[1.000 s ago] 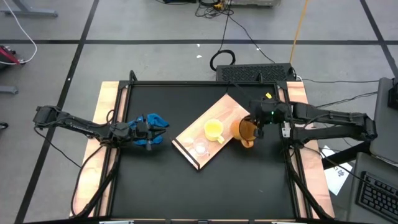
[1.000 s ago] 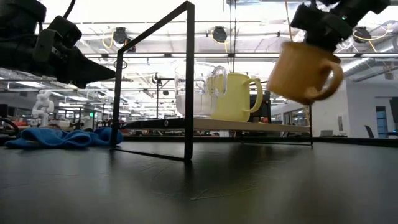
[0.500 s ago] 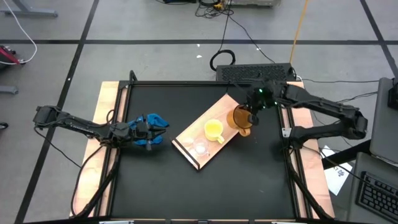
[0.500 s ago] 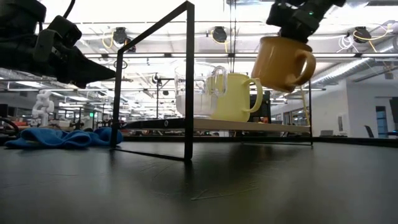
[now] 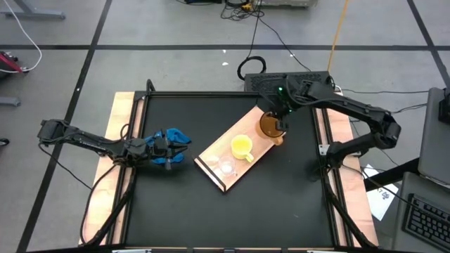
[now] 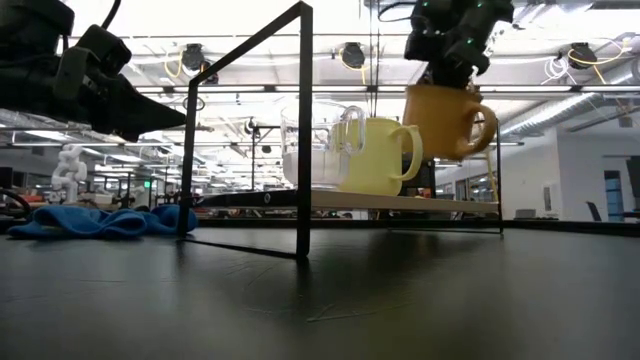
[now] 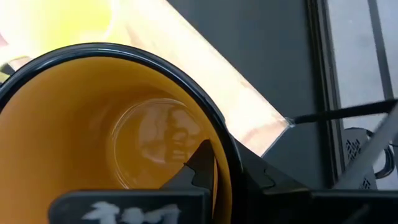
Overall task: Stack small to large cups/mugs on shelf
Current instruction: Put the orange mug on the shelf
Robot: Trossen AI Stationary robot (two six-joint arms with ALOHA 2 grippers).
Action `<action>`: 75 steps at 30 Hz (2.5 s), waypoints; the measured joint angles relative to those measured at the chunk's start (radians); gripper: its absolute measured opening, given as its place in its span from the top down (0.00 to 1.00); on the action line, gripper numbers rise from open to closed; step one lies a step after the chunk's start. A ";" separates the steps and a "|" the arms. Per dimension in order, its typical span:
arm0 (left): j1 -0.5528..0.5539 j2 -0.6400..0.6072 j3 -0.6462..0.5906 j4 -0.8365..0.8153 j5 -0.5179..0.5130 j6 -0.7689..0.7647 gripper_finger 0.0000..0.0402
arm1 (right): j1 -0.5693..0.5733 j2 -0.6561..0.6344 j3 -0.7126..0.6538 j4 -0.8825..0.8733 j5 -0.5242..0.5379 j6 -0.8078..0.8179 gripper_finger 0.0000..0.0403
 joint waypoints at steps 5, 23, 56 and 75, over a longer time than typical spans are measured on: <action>0.000 0.000 0.000 0.002 0.000 0.021 0.92 | -0.022 0.043 0.000 0.037 -0.015 -0.039 0.96; 0.000 0.000 0.000 0.010 0.000 0.021 0.92 | -0.074 0.146 -0.001 0.037 -0.198 -0.080 0.96; 0.000 0.000 0.000 0.025 0.000 0.025 0.92 | -0.044 0.185 -0.011 0.074 -0.202 -0.008 0.96; 0.000 0.000 0.000 0.071 0.000 0.003 0.92 | -0.049 0.190 -0.012 0.045 -0.104 -0.033 0.96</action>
